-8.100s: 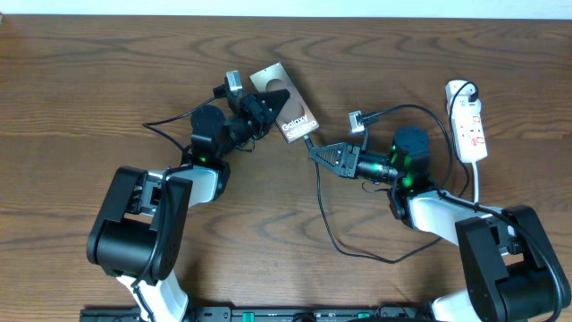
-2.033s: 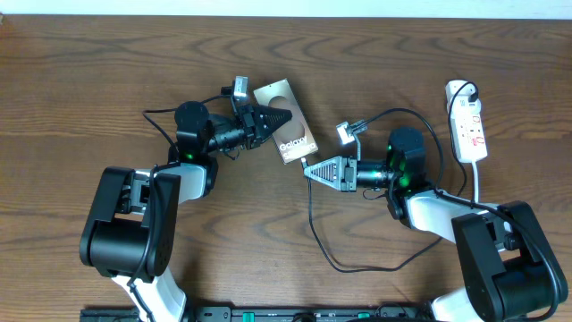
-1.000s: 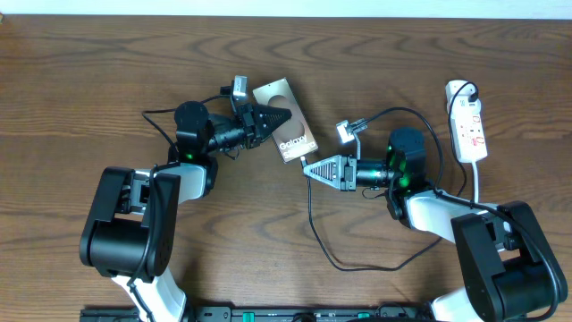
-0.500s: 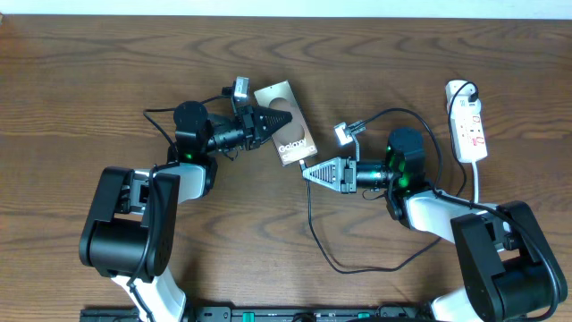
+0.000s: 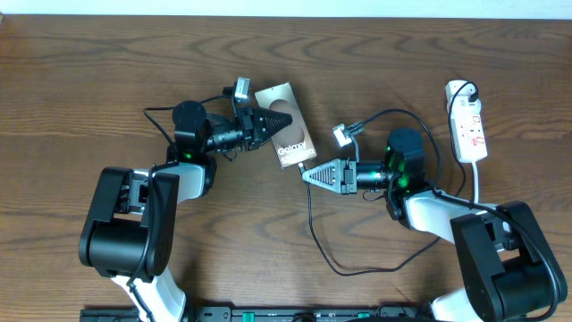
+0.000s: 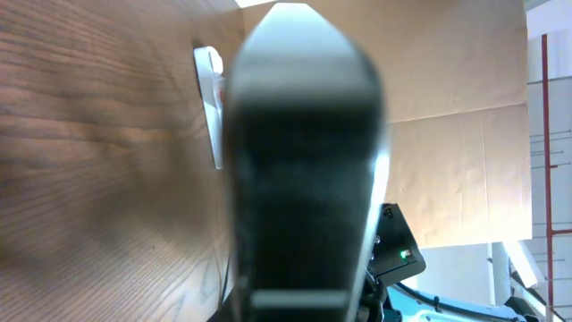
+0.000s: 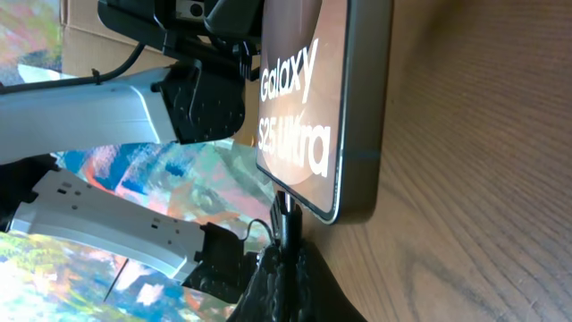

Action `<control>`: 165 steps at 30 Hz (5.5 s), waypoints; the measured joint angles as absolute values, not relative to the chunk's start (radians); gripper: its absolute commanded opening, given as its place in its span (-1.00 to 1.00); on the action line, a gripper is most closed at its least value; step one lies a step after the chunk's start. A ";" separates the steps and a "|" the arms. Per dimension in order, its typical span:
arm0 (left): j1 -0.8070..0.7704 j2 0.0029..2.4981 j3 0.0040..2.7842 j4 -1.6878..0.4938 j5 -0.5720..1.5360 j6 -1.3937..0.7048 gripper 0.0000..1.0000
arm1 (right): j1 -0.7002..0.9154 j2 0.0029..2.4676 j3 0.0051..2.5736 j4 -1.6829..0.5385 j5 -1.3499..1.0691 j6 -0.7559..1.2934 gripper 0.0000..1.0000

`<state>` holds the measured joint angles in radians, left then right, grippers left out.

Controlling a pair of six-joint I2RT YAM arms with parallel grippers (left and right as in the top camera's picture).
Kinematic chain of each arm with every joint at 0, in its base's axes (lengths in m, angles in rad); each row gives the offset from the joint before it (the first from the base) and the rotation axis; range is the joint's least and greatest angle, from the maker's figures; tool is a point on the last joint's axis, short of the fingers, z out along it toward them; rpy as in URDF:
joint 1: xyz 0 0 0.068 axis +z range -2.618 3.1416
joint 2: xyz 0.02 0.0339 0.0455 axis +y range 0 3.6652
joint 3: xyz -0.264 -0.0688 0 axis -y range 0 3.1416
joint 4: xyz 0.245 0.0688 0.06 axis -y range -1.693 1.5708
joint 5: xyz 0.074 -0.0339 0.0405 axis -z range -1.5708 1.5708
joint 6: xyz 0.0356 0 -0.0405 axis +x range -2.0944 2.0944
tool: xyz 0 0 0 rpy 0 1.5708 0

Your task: Plug charger to phone and switch on socket

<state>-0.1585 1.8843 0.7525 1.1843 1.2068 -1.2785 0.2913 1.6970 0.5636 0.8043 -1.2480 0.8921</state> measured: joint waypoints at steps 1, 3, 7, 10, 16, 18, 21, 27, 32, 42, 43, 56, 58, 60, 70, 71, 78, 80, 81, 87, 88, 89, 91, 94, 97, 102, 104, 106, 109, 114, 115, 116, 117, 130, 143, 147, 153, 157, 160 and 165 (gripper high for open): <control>-0.158 1.884 0.752 1.185 1.210 -1.279 -0.86 | 0.292 1.697 0.564 0.804 -1.249 0.892 -0.98; -0.158 1.884 0.753 1.185 1.211 -1.279 -0.86 | 0.292 1.697 0.563 0.805 -1.249 0.896 -0.99; -0.161 1.884 0.754 1.185 1.214 -1.279 -0.85 | 0.292 1.697 0.562 0.804 -1.249 0.899 -0.98; -0.170 1.884 0.759 1.186 1.213 -1.279 -0.86 | 0.292 1.697 0.561 0.804 -1.249 0.899 -0.98; -0.180 1.884 0.767 1.178 1.222 -1.279 -0.86 | 0.299 1.697 0.561 0.809 -1.249 0.899 -0.98; -0.180 1.884 0.767 1.178 1.225 -1.279 -0.86 | 0.299 1.697 0.561 0.809 -1.250 0.899 -0.98; -0.180 1.884 0.767 1.178 1.232 -1.279 -0.86 | 0.299 1.697 0.561 0.809 -1.255 0.898 -0.98; -0.182 1.884 0.768 1.178 1.245 -1.279 -0.86 | 0.271 1.697 0.561 0.809 -1.297 0.893 -0.98; -0.182 1.884 0.772 1.178 1.261 -1.278 -0.86 | 0.203 1.697 0.560 0.809 -1.346 0.887 -0.98; -0.182 1.884 0.773 1.178 1.343 -1.249 -0.85 | 0.192 1.702 0.560 0.809 -1.418 0.873 -0.98; -0.182 1.884 0.773 1.178 1.364 -1.248 -0.85 | 0.192 1.702 0.560 0.812 -1.418 0.870 -0.98; -0.192 1.884 0.773 1.176 1.436 -1.234 -0.86 | 0.187 1.702 0.560 0.812 -1.478 0.826 -0.98; -0.192 1.884 0.773 1.176 1.435 -1.234 -0.85 | 0.187 1.702 0.560 0.812 -1.476 0.822 -0.98; -0.191 1.884 0.773 1.176 1.435 -1.234 -0.86 | 0.187 1.702 0.560 0.812 -1.471 0.821 -0.98; -0.189 1.884 0.773 1.176 1.420 -1.229 -0.85 | 0.187 1.702 0.560 0.873 -1.483 0.821 -0.08; -0.188 1.884 0.773 1.176 1.418 -1.229 -0.85 | 0.186 1.702 0.560 0.890 -1.491 0.825 0.08; -0.210 1.884 0.771 1.171 1.478 -1.226 -0.85 | 0.178 1.702 0.567 1.025 -1.480 0.865 0.72; -0.206 1.884 0.771 1.167 1.491 -1.226 -0.86 | 0.171 1.702 0.570 1.092 -1.479 0.894 0.83; -0.201 1.884 0.771 1.159 1.491 -1.226 -0.85 | 0.168 1.702 0.570 1.109 -1.479 0.905 0.88; -0.162 1.884 0.771 1.146 1.490 -1.226 -0.86 | 0.117 1.702 0.571 1.130 -1.478 0.944 0.98; -0.157 1.884 0.771 1.147 1.489 -1.226 -0.86 | 0.105 1.702 0.571 1.130 -1.477 0.948 0.99; -0.154 1.884 0.771 1.146 1.487 -1.226 -0.86 | 0.095 1.702 0.571 1.130 -1.477 0.953 0.99; -0.151 1.884 0.771 1.145 1.483 -1.226 -0.86 | 0.086 1.702 0.571 1.130 -1.477 0.963 0.99; -0.151 1.884 0.771 1.145 1.468 -1.230 -0.86 | 0.084 1.702 0.571 1.119 -1.469 0.975 0.99; -0.151 1.884 0.771 1.145 1.451 -1.242 -0.86 | 0.084 1.702 0.574 1.038 -1.433 0.973 0.99; -0.151 1.884 0.771 1.144 1.430 -1.282 -0.86 | 0.084 1.702 0.579 0.716 -1.299 0.866 0.98; -0.149 1.884 0.772 1.135 1.430 -1.295 -0.86 | 0.086 1.702 0.578 0.653 -1.260 0.826 0.98; -0.139 1.884 0.791 1.073 1.435 -1.309 -0.86 | 0.094 1.702 0.578 0.620 -1.217 0.792 0.99; -0.121 1.884 0.818 1.033 1.441 -1.309 -0.85 | 0.112 1.684 0.577 0.577 -1.156 0.750 0.98; -0.112 1.884 0.841 1.028 1.450 -1.304 -0.86 | 0.159 1.565 0.578 0.448 -1.053 0.662 0.99; -0.112 1.884 0.841 1.028 1.454 -1.301 -0.86 | 0.163 1.542 0.578 0.435 -1.042 0.652 0.99; -0.112 1.884 0.841 1.028 1.456 -1.299 -0.86 | 0.168 1.507 0.578 0.429 -1.029 0.636 0.99; -0.112 1.884 0.841 1.027 1.458 -1.294 -0.86 | 0.169 1.469 0.578 0.427 -1.021 0.624 0.98; -0.112 1.884 0.841 1.028 1.460 -1.277 -0.86 | 0.208 1.414 0.579 0.253 -1.077 0.427 -0.34; -0.112 1.884 0.841 1.028 1.460 -1.274 -0.86 | 0.331 1.416 0.579 0.282 -1.008 0.342 -0.69; -0.112 1.884 0.841 1.028 1.460 -1.273 -0.86 | 0.331 1.416 0.579 0.285 -1.007 0.341 -0.98; -0.111 1.884 0.844 1.028 1.454 -1.267 -0.86 | 0.331 1.417 0.579 0.314 -1.002 0.364 -0.98; -0.112 1.884 0.844 1.029 1.446 -1.258 -0.85 | 0.331 1.417 0.579 0.326 -0.999 0.409 -0.98; -0.115 1.884 0.846 1.028 1.441 -1.248 -0.86 | 0.331 1.417 0.579 0.330 -0.995 0.443 -0.98; -0.123 1.884 0.848 1.029 1.434 -1.225 -0.86 | 0.331 1.417 0.578 0.331 -0.988 0.502 -0.98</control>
